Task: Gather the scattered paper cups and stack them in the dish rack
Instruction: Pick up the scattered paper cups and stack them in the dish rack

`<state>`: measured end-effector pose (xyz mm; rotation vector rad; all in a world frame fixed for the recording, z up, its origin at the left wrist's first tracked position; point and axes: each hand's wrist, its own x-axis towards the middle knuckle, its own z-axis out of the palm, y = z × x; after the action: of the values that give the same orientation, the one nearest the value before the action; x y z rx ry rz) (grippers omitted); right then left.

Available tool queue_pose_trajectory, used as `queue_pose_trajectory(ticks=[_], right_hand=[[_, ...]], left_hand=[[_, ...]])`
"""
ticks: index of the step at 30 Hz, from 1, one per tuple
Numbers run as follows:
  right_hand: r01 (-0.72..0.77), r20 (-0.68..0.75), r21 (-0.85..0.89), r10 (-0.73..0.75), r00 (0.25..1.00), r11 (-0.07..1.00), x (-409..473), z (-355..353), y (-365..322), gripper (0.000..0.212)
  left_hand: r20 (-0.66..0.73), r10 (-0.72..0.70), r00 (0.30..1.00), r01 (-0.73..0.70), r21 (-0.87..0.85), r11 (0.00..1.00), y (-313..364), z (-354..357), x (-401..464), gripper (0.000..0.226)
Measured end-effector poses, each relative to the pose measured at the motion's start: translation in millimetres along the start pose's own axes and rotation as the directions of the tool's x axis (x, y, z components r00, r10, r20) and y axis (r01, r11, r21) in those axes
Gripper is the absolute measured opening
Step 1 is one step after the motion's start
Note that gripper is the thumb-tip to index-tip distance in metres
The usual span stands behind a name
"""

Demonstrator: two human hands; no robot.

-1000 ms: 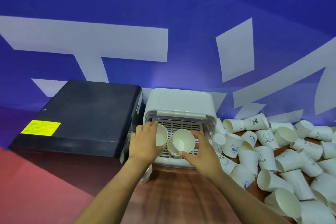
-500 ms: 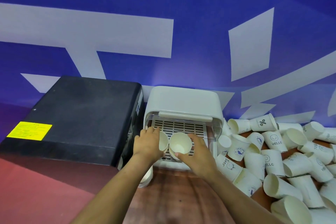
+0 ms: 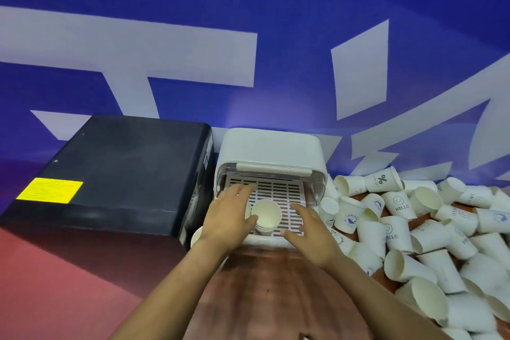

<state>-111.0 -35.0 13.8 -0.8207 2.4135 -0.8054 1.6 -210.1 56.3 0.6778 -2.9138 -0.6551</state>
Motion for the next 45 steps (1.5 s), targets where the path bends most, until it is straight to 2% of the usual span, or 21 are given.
queue_pose_trajectory(ticks=[4, 8, 14, 19, 21, 22, 23, 24, 25, 27, 31, 35, 39, 45], right_hand=[[-0.01, -0.033, 0.001, 0.01, 0.999, 1.0, -37, -12, 6, 0.063], [-0.015, -0.071, 0.031, 0.017, 0.997, 0.999, -69, -14, 10, 0.057], [-0.091, -0.082, 0.025, 0.093, 0.992, 0.996, -122, -5, 8, 0.059], [-0.138, -0.096, -0.006, 0.137, 0.986, 0.99, -163, 10, 24, 0.058], [-0.154, -0.05, -0.049, 0.152, 0.987, 0.987, -177, 13, 34, 0.045], [-0.147, -0.015, -0.124, 0.146, 0.989, 0.981, -183, 13, 37, 0.03], [-0.136, 0.024, -0.226, 0.145, 0.989, 0.965, -188, 14, 40, 0.018], [-0.101, 0.067, -0.311, 0.128, 0.99, 0.945, -192, 14, 44, 0.021], [-0.063, 0.109, -0.368, 0.111, 0.988, 0.927, -195, 15, 48, 0.036], [-0.013, 0.157, -0.418, 0.087, 0.984, 0.908, -198, 13, 59, 0.063], [0.092, 0.269, -0.465, 0.041, 0.962, 0.88, -209, 10, 78, 0.069], [0.203, 0.371, -0.548, 0.019, 0.928, 0.812, -220, 14, 95, 0.082], [0.275, 0.406, -0.55, -0.036, 0.913, 0.789, -224, 18, 119, 0.079], [0.207, 0.312, -0.501, -0.048, 0.949, 0.841, -219, -9, 141, 0.061]], left_hand=[[-0.096, 0.113, 0.989, -0.121, -0.085, 0.989, 15, -10, -30, 0.059], [-0.109, 0.135, 0.985, -0.149, -0.128, 0.981, 23, -11, -56, 0.053], [-0.029, 0.192, 0.981, -0.194, -0.138, 0.971, 31, 4, -90, 0.05], [0.098, 0.203, 0.974, -0.185, -0.17, 0.968, 32, 29, -110, 0.05], [0.142, 0.21, 0.967, -0.184, -0.18, 0.966, 34, 39, -119, 0.05], [0.163, 0.209, 0.964, -0.179, -0.182, 0.967, 35, 43, -124, 0.05], [0.189, 0.203, 0.961, -0.169, -0.184, 0.968, 36, 47, -128, 0.05], [0.217, 0.194, 0.957, -0.155, -0.184, 0.971, 37, 52, -133, 0.051], [0.245, 0.182, 0.952, -0.14, -0.179, 0.974, 37, 56, -136, 0.052], [0.278, 0.147, 0.949, -0.104, -0.164, 0.981, 40, 64, -140, 0.053], [0.28, 0.053, 0.958, -0.017, -0.132, 0.991, 58, 81, -144, 0.053], [0.403, -0.029, 0.915, 0.084, -0.12, 0.989, 78, 108, -145, 0.059], [0.526, -0.143, 0.838, 0.189, -0.035, 0.981, 91, 138, -151, 0.077], [0.524, -0.238, 0.818, 0.293, -0.024, 0.956, 103, 164, -161, 0.079]])
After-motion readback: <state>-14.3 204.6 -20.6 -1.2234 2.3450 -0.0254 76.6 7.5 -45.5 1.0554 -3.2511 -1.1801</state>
